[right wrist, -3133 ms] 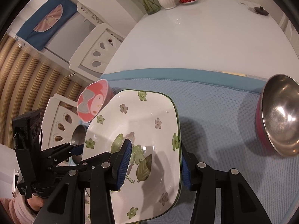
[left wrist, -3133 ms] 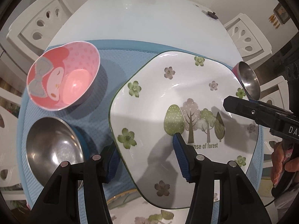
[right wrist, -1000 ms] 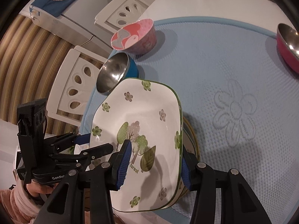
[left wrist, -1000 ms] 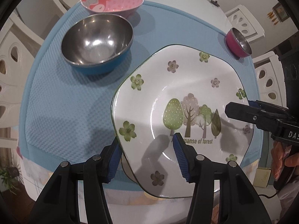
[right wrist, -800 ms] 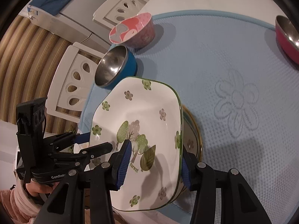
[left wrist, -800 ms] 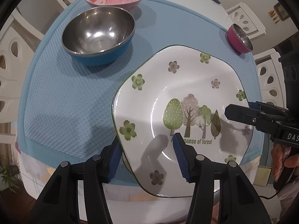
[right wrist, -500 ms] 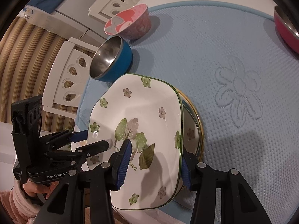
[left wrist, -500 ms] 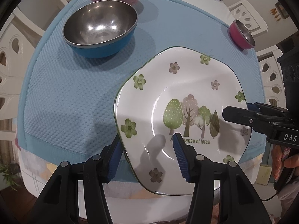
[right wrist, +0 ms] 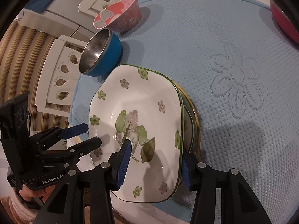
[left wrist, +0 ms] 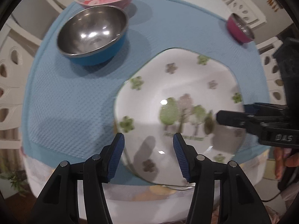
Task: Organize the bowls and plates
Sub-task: 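Lower the hexagonal plate onto the stack and open the right gripper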
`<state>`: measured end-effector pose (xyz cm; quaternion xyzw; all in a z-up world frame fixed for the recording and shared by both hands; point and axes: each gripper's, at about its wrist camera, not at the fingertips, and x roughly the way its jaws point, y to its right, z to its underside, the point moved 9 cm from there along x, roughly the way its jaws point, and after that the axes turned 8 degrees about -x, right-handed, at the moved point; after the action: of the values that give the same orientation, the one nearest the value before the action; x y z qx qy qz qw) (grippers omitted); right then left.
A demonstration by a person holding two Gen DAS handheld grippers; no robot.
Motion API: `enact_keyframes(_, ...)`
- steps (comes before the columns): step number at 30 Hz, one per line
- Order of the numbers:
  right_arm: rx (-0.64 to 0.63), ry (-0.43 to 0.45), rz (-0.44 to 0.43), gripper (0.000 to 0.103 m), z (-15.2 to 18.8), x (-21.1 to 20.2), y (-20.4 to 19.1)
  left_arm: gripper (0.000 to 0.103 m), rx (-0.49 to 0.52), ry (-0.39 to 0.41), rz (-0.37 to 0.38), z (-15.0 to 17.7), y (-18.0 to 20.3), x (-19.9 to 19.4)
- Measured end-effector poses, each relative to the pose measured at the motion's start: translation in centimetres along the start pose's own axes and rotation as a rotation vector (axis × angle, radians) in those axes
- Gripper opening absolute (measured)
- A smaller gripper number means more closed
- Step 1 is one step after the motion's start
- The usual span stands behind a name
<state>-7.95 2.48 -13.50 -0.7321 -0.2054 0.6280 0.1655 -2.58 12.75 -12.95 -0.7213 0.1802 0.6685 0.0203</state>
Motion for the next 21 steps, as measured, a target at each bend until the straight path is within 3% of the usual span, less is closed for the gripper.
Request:
enact_keyframes(8,-0.011,-0.052,0.022,0.047,0.3,0.2,-0.2,0.053,-0.024,-0.029,0.01,0.3,0.2,0.7)
enact_keyframes(21,-0.019,-0.085,0.065,0.047,0.3,-0.8,0.2,0.056,-0.098,-0.023,-0.029,-0.2,-2.9,-0.4)
